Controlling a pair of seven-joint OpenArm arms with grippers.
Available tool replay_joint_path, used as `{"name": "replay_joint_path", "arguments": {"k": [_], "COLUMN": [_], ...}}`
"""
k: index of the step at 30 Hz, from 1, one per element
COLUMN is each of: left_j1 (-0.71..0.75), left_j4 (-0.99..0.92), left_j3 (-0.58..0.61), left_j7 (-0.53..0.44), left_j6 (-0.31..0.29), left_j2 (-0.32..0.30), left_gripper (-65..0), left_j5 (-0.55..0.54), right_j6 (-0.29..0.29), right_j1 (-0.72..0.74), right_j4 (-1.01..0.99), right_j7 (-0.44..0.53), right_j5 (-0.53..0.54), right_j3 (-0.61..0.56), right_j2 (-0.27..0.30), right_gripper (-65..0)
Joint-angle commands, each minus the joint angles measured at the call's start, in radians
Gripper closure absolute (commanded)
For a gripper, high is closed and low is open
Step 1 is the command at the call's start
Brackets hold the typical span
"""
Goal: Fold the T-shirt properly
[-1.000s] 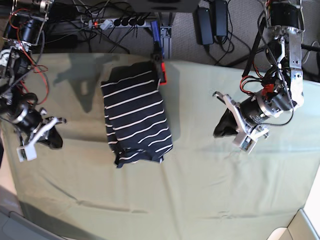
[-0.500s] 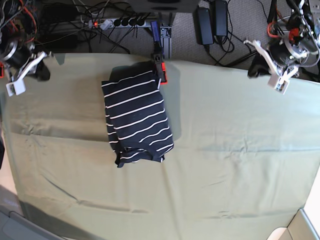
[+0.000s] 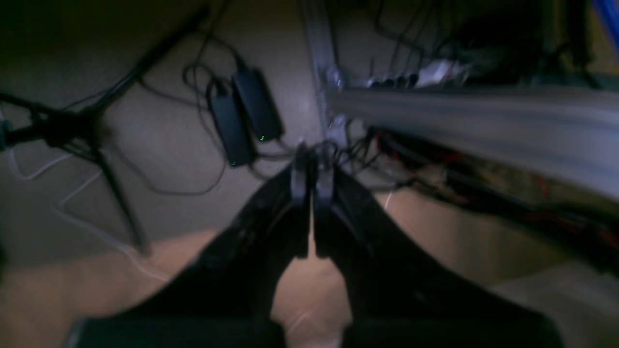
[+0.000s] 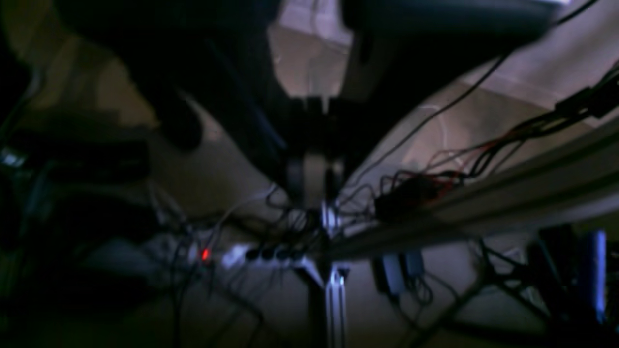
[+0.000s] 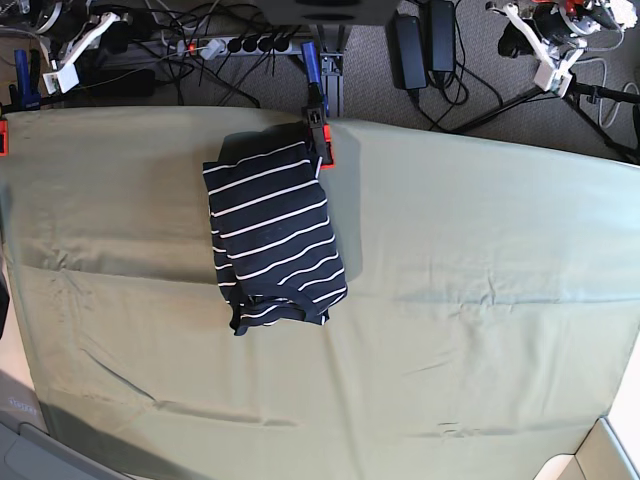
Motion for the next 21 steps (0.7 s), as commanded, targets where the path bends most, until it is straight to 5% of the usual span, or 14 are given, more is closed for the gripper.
{"name": "replay_joint_path", "arguments": {"k": [1,4,8,21], "left_j1": [0.011,-0.010,-0.105,-0.449], "left_j4": [-0.036,-0.196,-0.412,-0.937], "left_j3": [-0.002,0.021,0.081,0.336], "left_j7": [-0.035,-0.142,-0.157,-0.203], "left_j6": [0.004,0.004,0.007,0.169], "left_j2": [-0.005,-0.003,0.000,0.008], "left_gripper": [-0.9,-0.9,-0.9,-0.9], "left_j5": [-0.001,0.017,0.057,0.199], "right_j6": [0.005,0.000,0.000,-0.079], "right_j1": [-0.006,-0.001,0.024,0.227], "right_j4": [-0.011,-0.085,-0.187,-0.617], "right_j7": [0.004,0.006,0.010,0.022], "right_j5": [0.011,0.011,-0.005,-0.182], "right_j3": [0.007,-0.009,-0.040,-0.177], "right_j2": [0.005,-0.010,-0.024,-0.026], "right_gripper": [0.0,0.0,0.0,0.0]}}
